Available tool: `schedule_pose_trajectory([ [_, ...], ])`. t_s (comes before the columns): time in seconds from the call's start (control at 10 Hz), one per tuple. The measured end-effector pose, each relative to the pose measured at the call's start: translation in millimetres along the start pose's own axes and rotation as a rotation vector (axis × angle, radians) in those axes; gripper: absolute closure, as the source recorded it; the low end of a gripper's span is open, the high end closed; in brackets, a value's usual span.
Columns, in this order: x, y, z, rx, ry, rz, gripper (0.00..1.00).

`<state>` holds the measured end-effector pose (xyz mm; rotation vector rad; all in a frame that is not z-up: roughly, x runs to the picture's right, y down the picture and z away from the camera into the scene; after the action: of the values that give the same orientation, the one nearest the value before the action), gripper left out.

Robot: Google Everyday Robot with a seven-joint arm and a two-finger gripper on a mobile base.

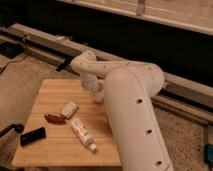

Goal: Pick up the ceramic cup

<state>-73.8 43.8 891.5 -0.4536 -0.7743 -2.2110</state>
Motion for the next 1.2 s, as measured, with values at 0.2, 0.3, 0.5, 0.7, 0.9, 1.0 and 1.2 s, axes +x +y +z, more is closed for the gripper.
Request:
schedule_pose_trajectory([
  [0.2,0,0,-8,-0.002,0.017,0.006,0.96],
  [0.3,-2,0,-16,-0.008,0.033,0.008,1.00],
  [0.5,-3,1,-43,-0.028,0.091,0.003,1.00],
  [0.7,-7,-1,-74,-0.076,0.155,-0.013,1.00],
  [0.9,-8,-8,-90,-0.103,0.200,-0.031,1.00],
  [1.0,-10,-9,-97,-0.110,0.220,-0.037,1.00],
  [1.2,-12,-8,-97,-0.110,0.219,-0.034,1.00],
])
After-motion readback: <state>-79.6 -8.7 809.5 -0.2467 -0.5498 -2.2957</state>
